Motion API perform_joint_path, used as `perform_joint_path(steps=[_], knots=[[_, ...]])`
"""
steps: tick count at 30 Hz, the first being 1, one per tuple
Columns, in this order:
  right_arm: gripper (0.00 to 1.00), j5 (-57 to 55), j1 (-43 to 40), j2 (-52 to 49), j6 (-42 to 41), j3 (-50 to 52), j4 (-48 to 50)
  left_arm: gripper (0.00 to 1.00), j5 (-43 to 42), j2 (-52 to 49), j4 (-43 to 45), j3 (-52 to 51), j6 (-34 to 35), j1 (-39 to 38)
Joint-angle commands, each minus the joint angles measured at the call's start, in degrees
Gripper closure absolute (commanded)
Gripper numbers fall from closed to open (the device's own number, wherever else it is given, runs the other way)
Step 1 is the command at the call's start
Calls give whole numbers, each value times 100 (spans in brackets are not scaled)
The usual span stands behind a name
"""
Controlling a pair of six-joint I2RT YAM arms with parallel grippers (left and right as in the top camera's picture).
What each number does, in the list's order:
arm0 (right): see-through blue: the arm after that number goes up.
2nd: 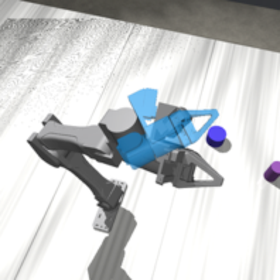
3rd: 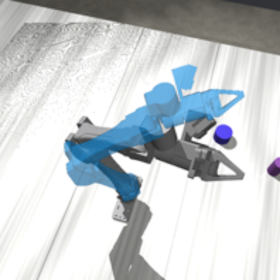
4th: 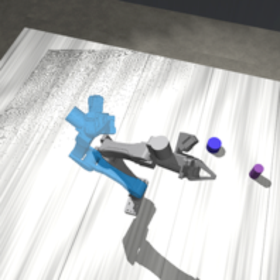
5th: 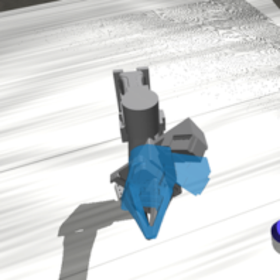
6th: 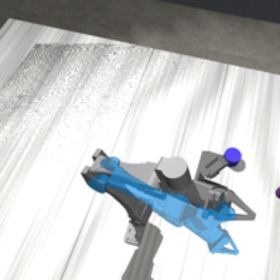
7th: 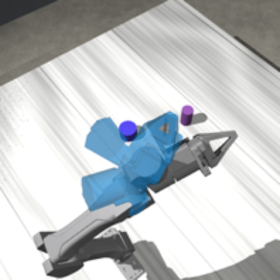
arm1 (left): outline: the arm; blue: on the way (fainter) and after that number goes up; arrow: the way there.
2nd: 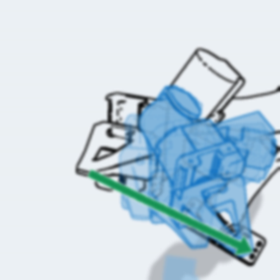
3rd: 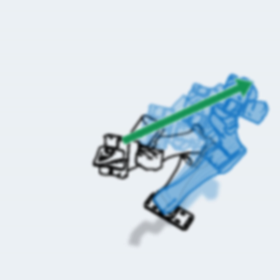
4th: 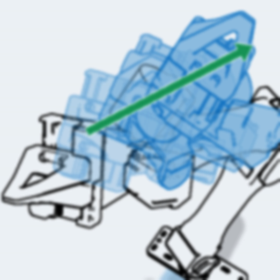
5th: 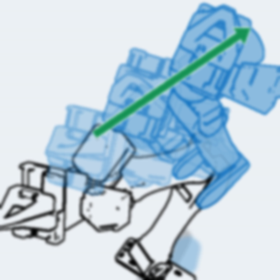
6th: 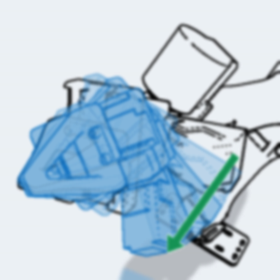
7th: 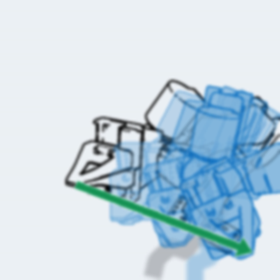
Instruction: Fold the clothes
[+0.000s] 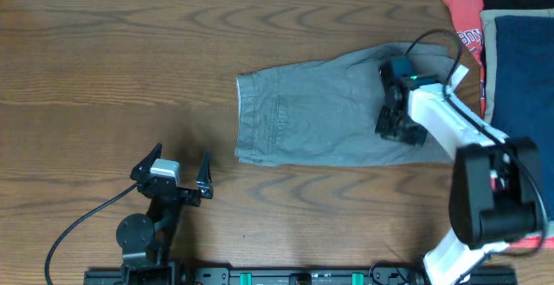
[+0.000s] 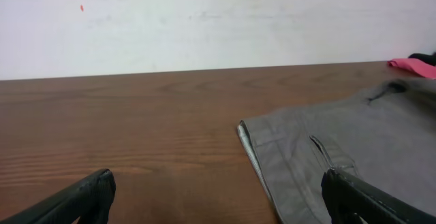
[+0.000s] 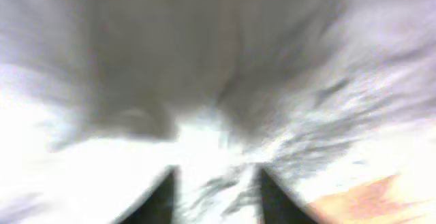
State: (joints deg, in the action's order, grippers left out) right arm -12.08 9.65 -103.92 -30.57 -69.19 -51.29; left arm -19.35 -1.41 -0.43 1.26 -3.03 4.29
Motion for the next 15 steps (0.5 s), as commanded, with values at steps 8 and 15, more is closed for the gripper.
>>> perform_joint_path(steps=[8,15], knots=[[1,-55,-330,964,297,-778,686,2,-118,4,-210,-98,-33,24],[1,-55,-1207,964,286,-1163,852,2,-118,4,-210,-98,-33,24]])
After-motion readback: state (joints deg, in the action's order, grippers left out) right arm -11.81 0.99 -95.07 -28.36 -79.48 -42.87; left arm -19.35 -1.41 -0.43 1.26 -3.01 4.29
